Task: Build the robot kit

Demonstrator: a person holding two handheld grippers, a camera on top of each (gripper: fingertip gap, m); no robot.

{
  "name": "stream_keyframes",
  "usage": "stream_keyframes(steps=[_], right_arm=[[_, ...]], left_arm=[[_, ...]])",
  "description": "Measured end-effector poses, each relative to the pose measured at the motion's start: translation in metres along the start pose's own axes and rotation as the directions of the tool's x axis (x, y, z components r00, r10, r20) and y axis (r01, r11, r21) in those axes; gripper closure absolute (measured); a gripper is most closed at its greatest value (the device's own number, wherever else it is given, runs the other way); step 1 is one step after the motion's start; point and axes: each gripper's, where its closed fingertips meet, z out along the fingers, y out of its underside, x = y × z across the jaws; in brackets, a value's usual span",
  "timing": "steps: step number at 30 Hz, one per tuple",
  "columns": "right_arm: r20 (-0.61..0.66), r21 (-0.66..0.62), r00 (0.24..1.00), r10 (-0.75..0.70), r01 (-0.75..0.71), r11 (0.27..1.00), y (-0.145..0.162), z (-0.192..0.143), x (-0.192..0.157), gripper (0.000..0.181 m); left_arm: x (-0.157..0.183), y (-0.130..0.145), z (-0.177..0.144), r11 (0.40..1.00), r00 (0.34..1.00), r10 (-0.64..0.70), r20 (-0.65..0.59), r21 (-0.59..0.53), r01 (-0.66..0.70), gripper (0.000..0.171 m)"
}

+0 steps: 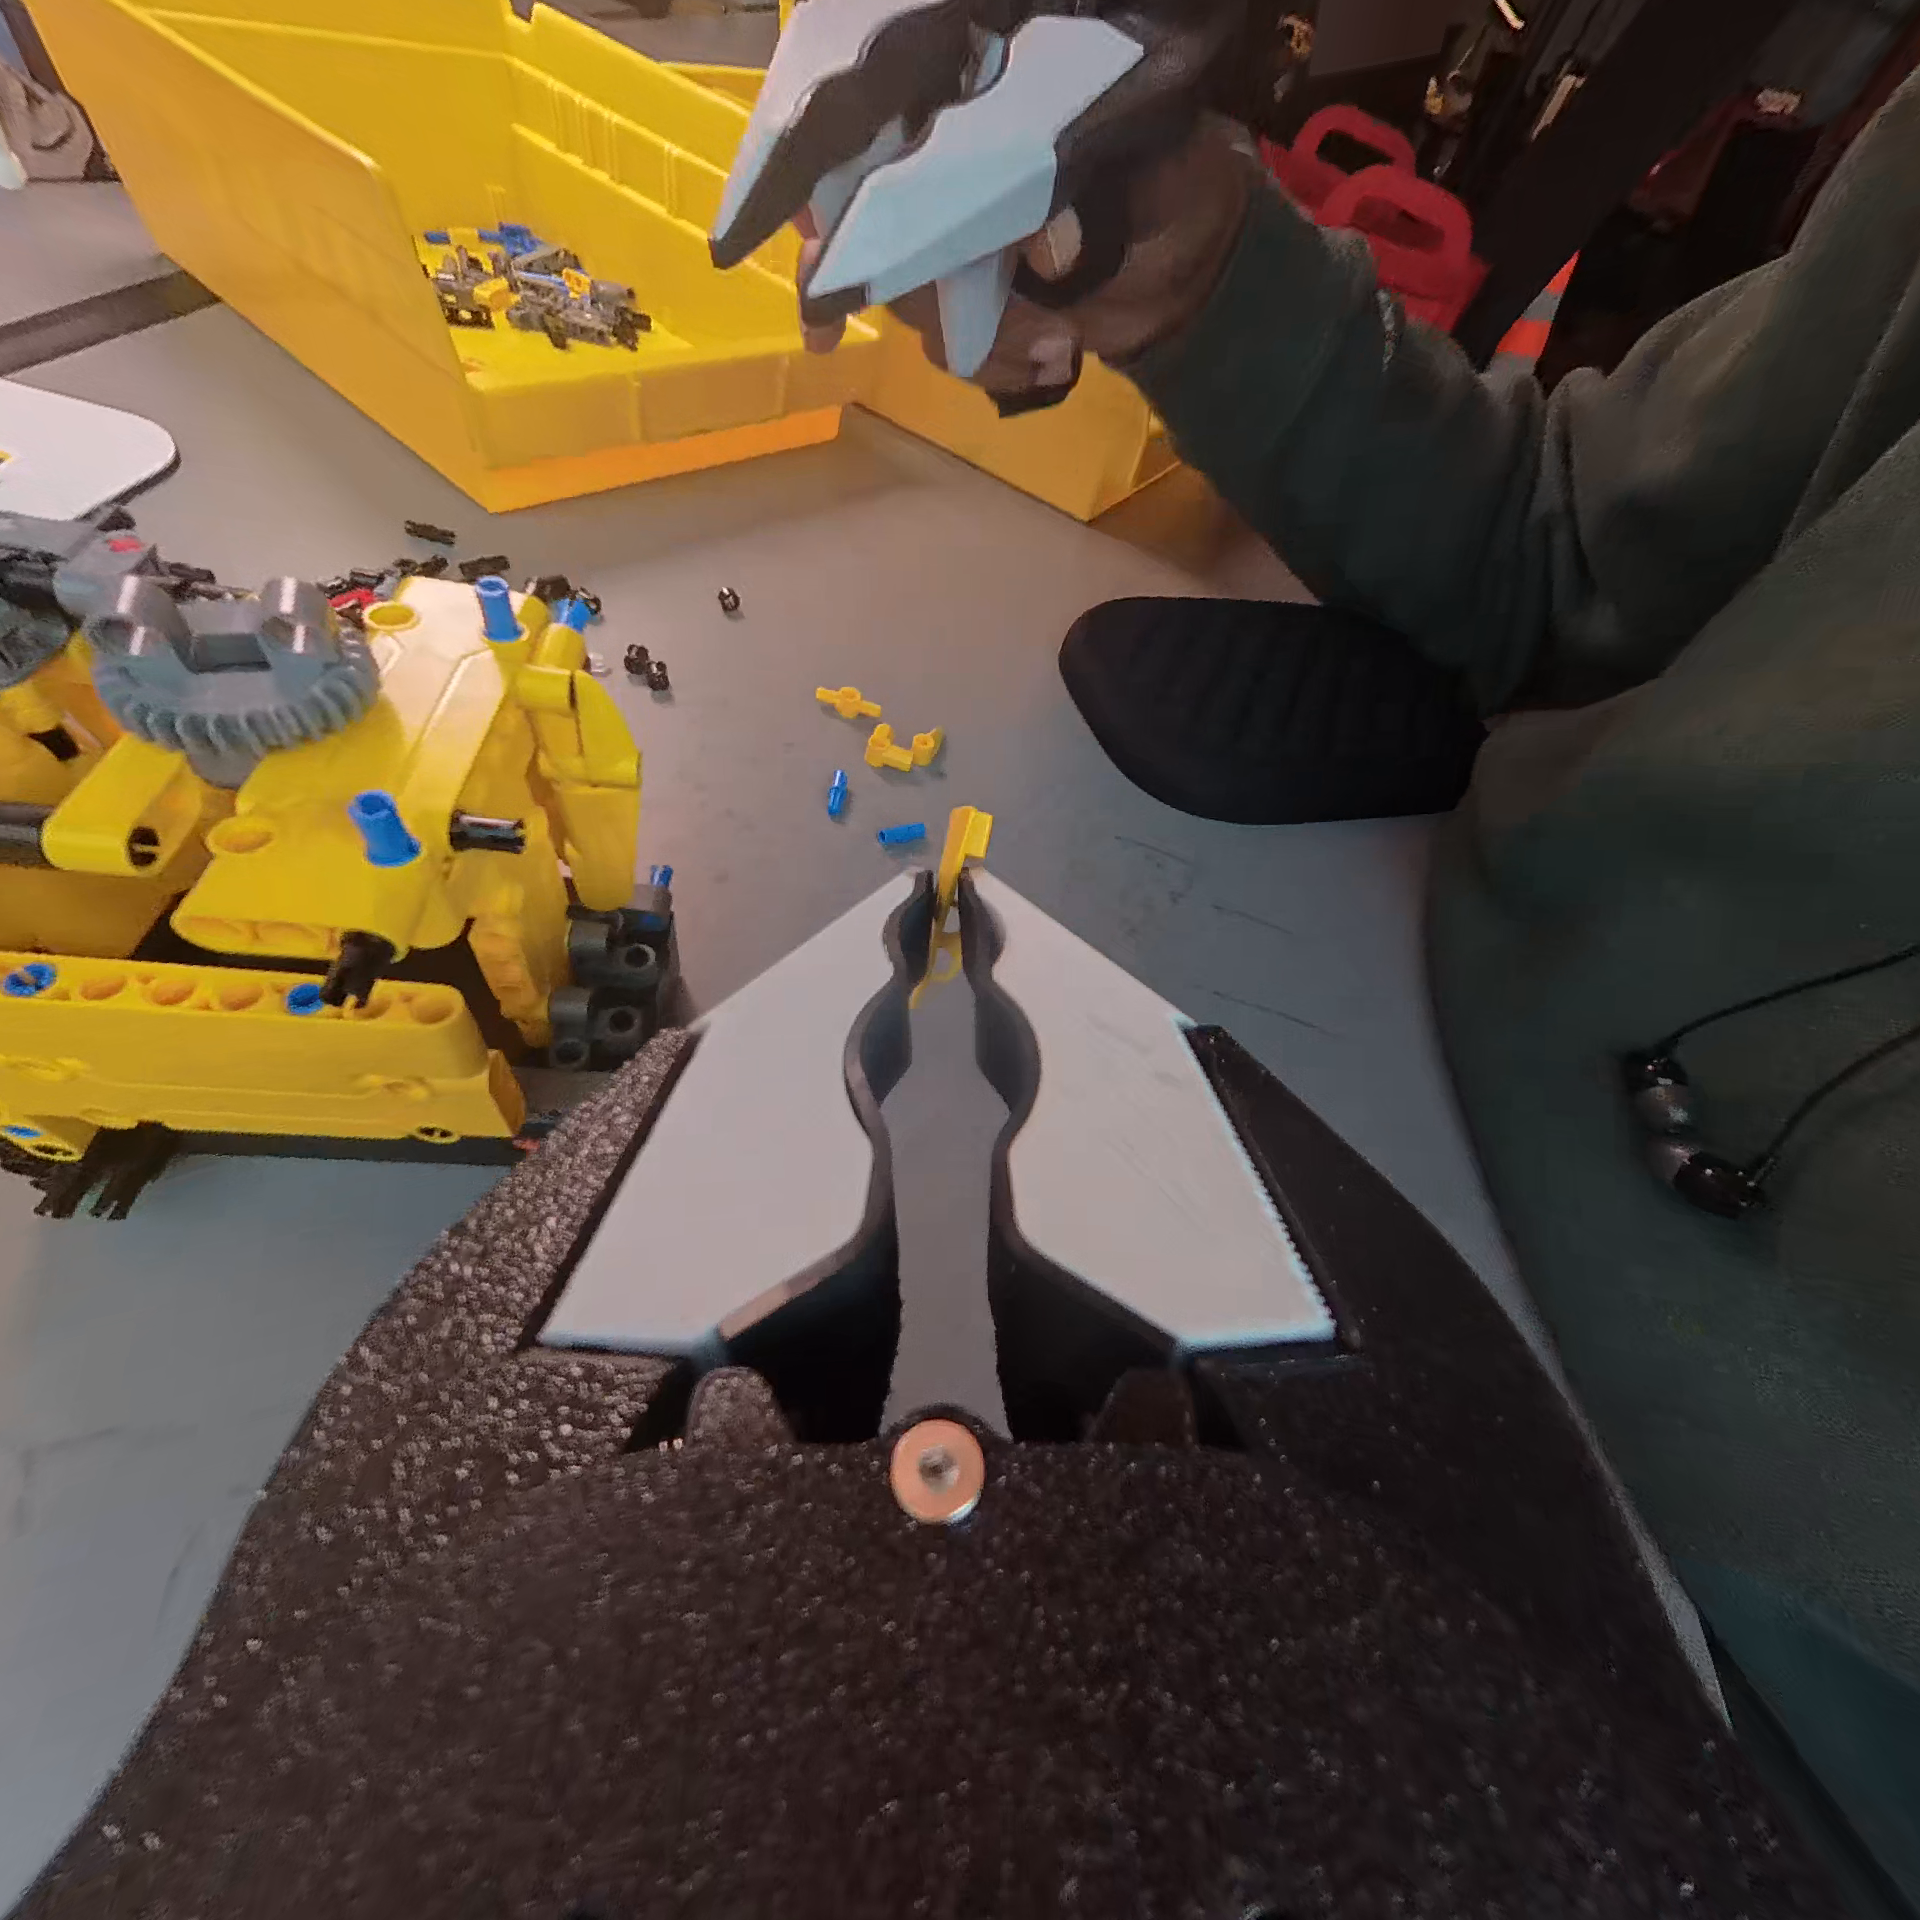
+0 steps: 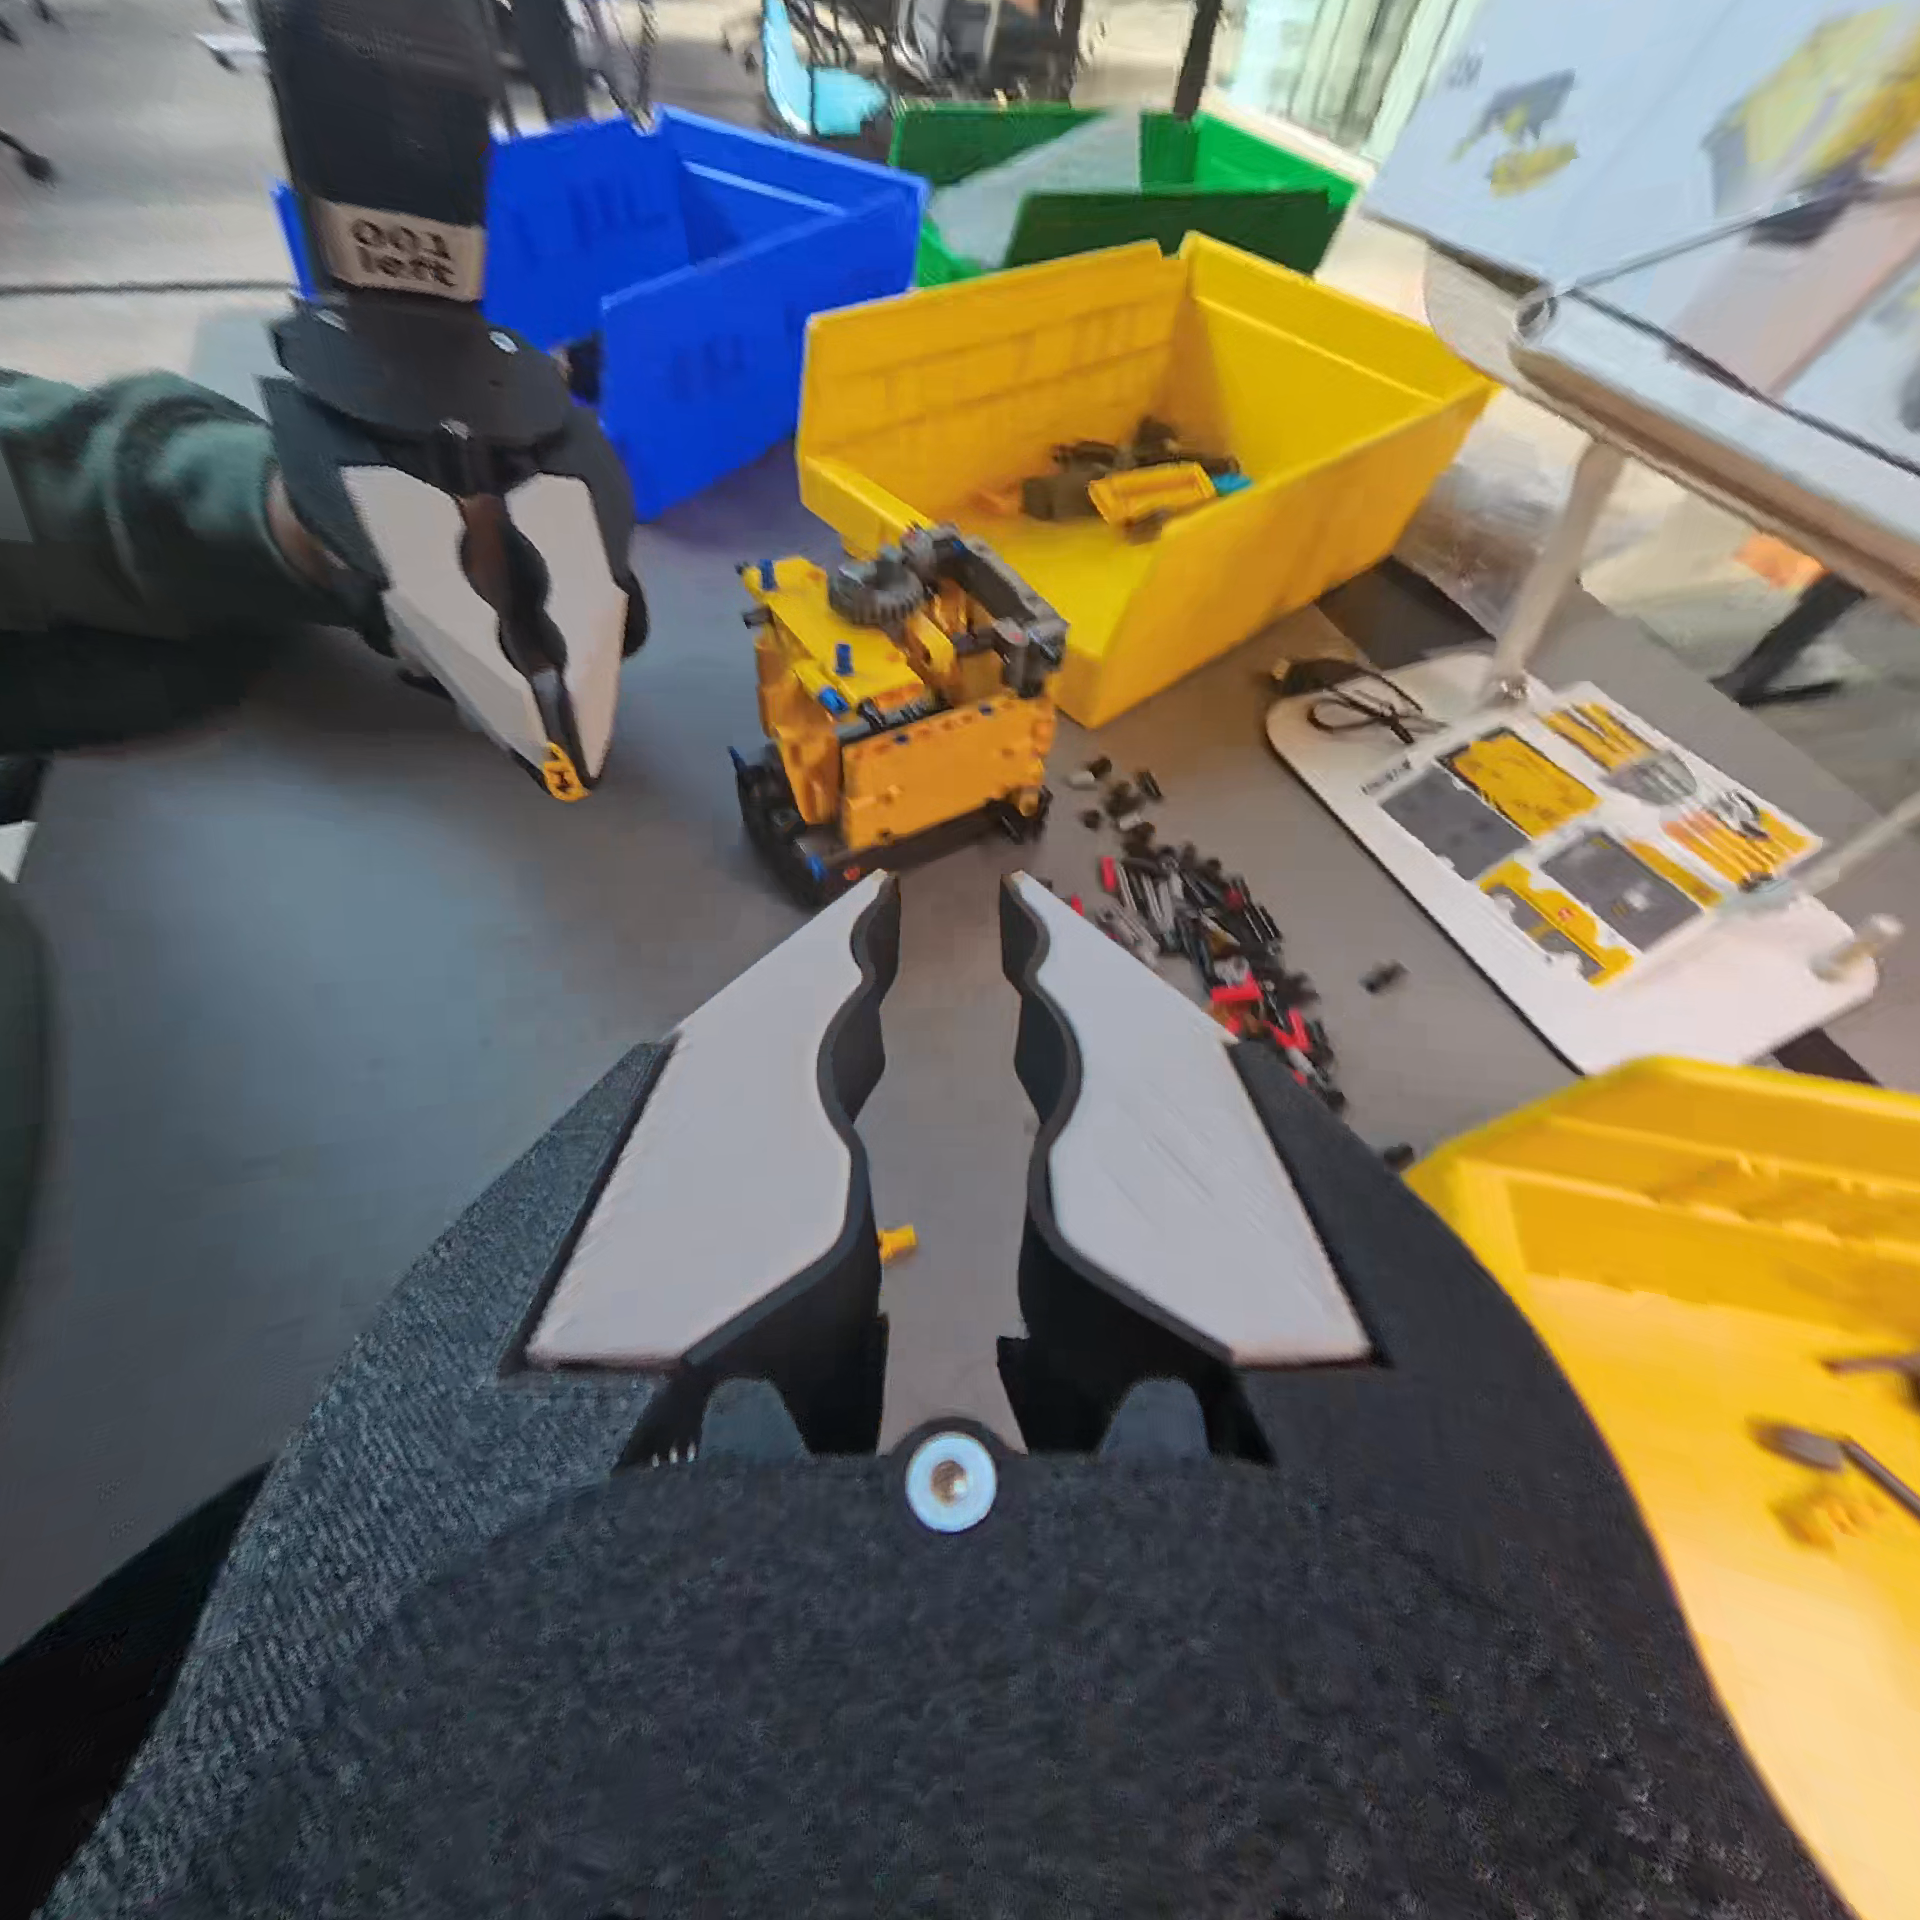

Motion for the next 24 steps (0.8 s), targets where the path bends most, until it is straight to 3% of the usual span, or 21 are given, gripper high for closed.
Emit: stream_keyframes(steps=[3, 8, 14, 24], right_arm=[[-0.032, -0.176, 0.999, 0.042, -0.047, 0.983, 0.044, -0.007, 0.008, 0.163], [0.045, -0.372, 0.994, 0.101, -0.077, 0.925, 0.107, 0.006, -0.012, 0.163], [0.096, -0.449, 0.983, 0.155, -0.096, 0.888, 0.125, 0.011, -0.026, 0.163], [0.068, -0.47, 0.991, 0.113, -0.068, 0.88, 0.128, 0.011, -0.023, 0.168]], left_arm=[[-0.001, 0.004, 0.002, 1.0, 1.0, 0.003, 0.019, -0.028, -0.003, 0.168], [-0.003, 0.004, 0.001, 1.0, 1.0, 0.0, 0.027, -0.026, 0.001, 0.168], [-0.006, 0.009, 0.004, 0.999, 1.0, -0.011, 0.029, -0.041, 0.012, 0.168], [-0.006, 0.012, 0.005, 0.999, 1.0, -0.021, 0.023, -0.049, 0.022, 0.168]])
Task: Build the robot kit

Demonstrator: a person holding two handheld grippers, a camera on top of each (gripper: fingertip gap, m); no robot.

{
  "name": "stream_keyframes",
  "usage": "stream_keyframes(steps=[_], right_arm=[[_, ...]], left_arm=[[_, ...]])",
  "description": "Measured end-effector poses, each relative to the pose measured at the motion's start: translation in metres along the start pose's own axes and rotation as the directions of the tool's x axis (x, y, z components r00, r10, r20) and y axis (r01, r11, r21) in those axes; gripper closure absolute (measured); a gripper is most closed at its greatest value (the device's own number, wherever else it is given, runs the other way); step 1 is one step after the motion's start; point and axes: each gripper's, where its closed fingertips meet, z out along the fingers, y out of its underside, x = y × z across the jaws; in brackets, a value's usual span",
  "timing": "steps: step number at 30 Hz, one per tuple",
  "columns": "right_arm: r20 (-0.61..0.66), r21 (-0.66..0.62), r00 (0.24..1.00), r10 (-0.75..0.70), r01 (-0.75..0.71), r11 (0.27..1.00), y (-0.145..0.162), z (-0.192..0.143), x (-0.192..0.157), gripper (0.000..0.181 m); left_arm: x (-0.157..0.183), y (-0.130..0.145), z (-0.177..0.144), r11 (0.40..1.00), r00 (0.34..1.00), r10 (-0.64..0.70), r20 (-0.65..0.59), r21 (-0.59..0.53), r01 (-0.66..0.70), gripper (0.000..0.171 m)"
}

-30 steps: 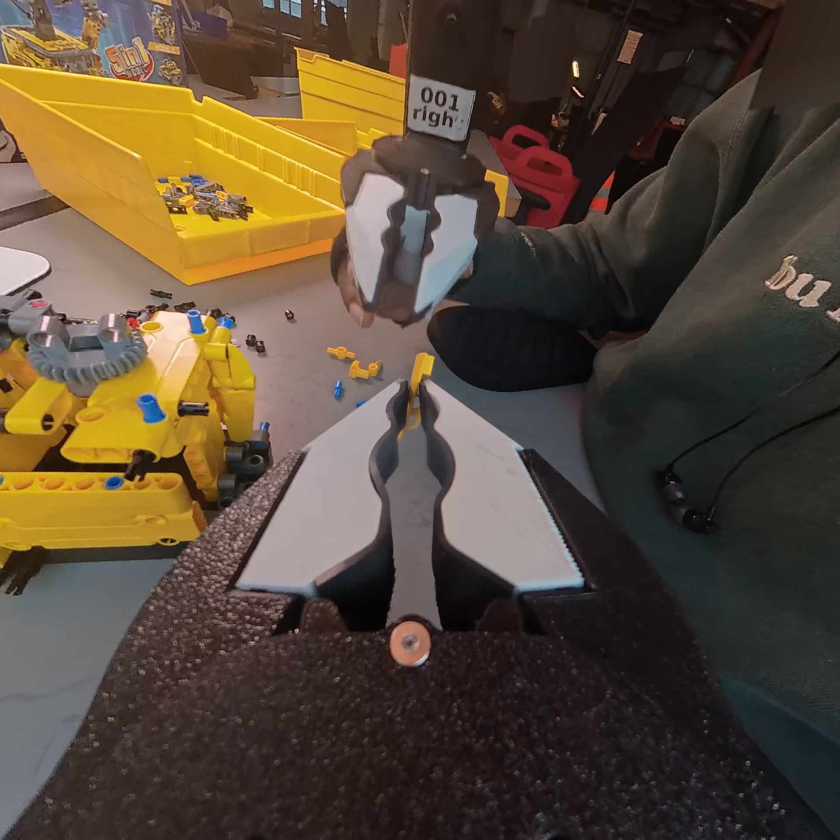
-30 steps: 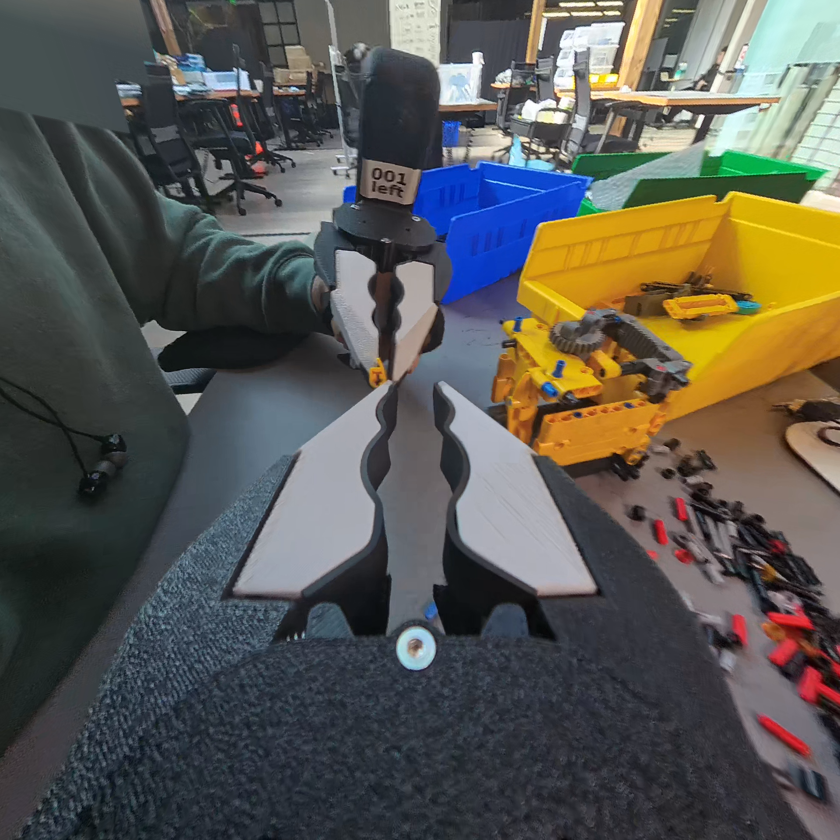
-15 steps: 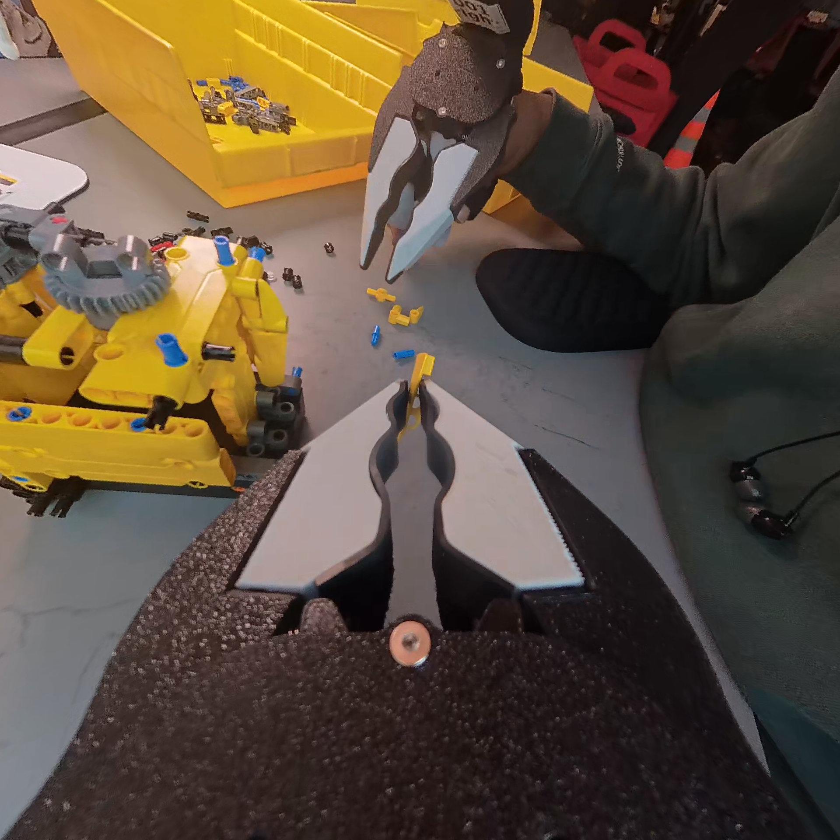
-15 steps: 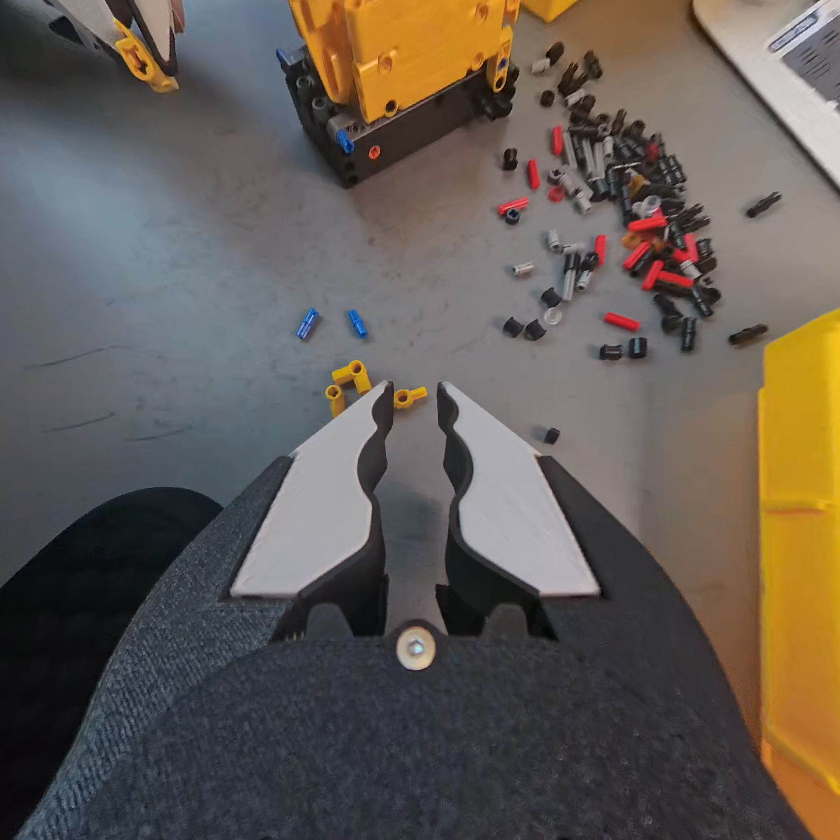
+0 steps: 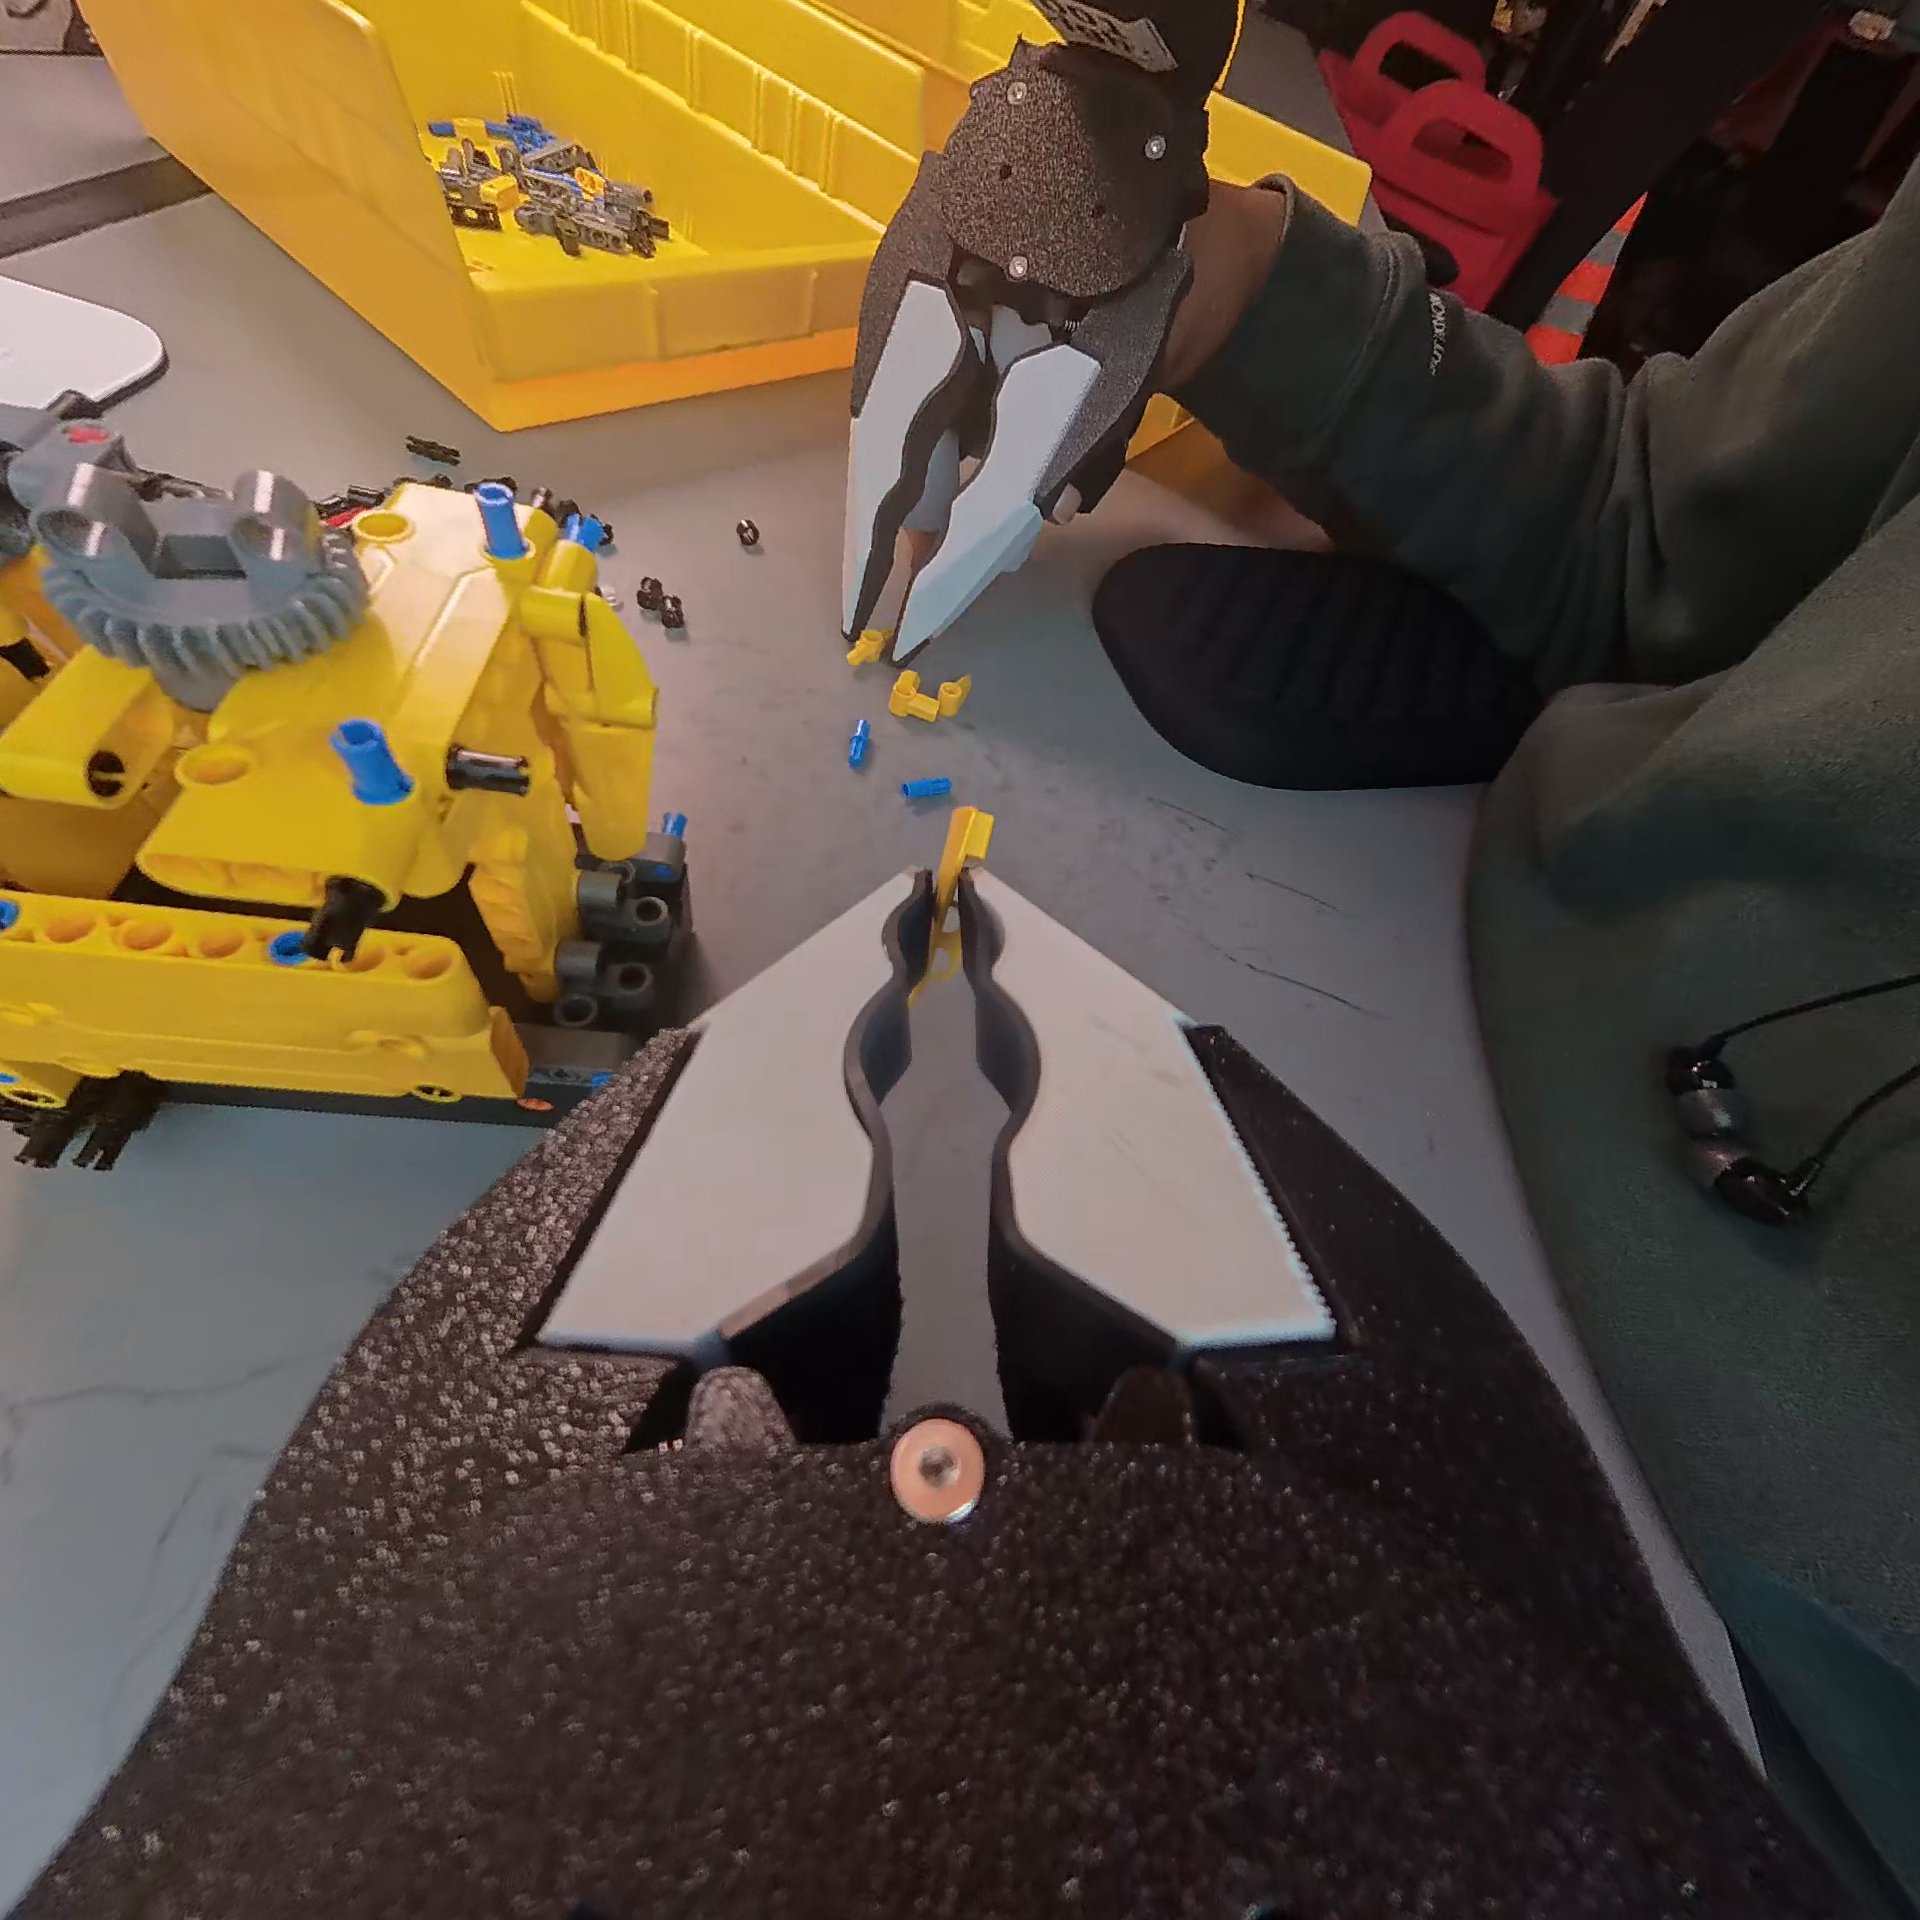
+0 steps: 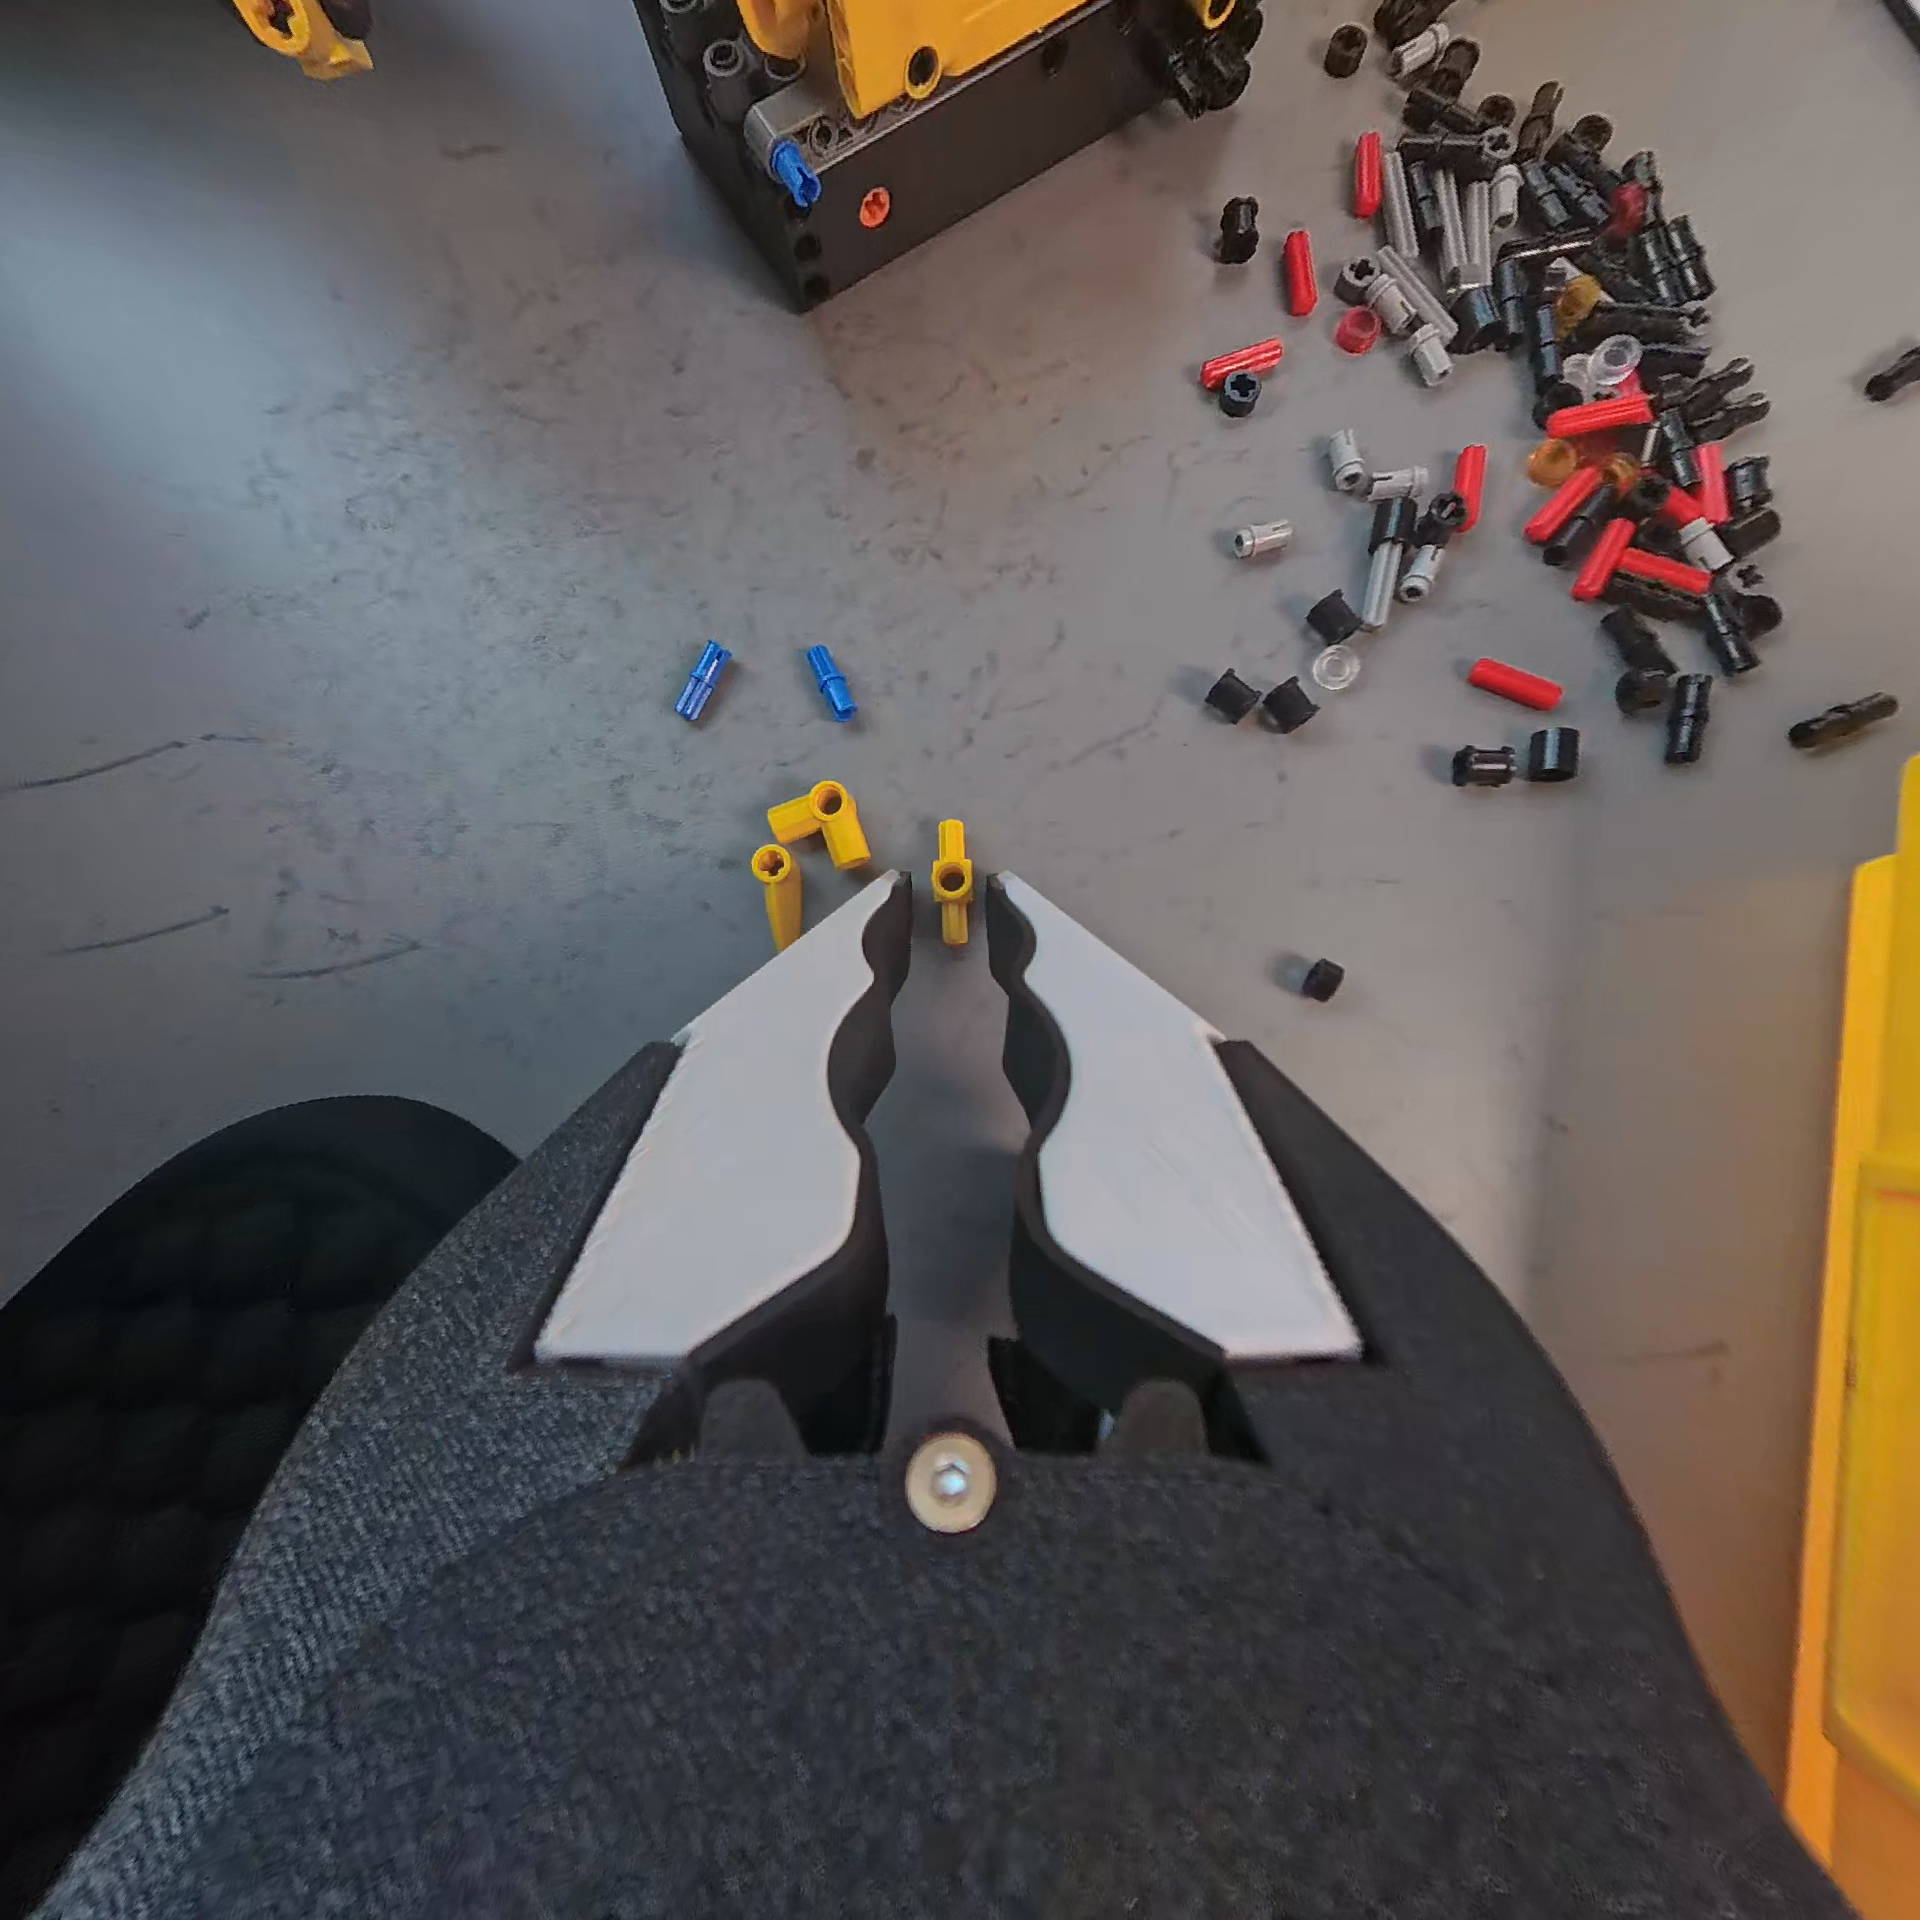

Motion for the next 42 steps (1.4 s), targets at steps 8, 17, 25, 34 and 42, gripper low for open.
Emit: stream_keyframes(steps=[8, 17, 25, 34, 42], right_arm=[[-0.017, 0.009, 0.999, -0.038, 0.038, 0.999, -0.001, 0.001, 0.0, 0.175], [-0.043, 0.021, 0.997, -0.062, 0.063, 0.998, -0.003, 0.001, 0.003, 0.175], [-0.043, 0.015, 0.998, -0.05, 0.051, 0.999, -0.001, 0.001, 0.004, 0.175], [0.02, 0.466, 0.978, -0.208, 0.175, 0.867, -0.101, -0.039, -0.05, 0.151], [0.163, 0.544, 0.933, -0.321, 0.187, 0.818, -0.14, -0.024, -0.115, 0.169]], left_arm=[[-0.005, 0.02, 0.005, 0.993, 0.999, 0.019, 0.045, -0.12, -0.014, 0.168], [-0.004, 0.047, 0.01, 0.958, 0.996, 0.062, 0.057, -0.285, -0.044, 0.168], [-0.006, 0.045, 0.009, 0.961, 0.995, 0.068, 0.073, -0.271, -0.046, 0.168], [0.018, -0.031, -0.002, 0.981, 0.988, -0.073, -0.139, 0.168, 0.097, 0.168], [0.039, -0.043, -0.003, 0.972, 0.984, 0.045, -0.175, 0.235, -0.003, 0.168]])
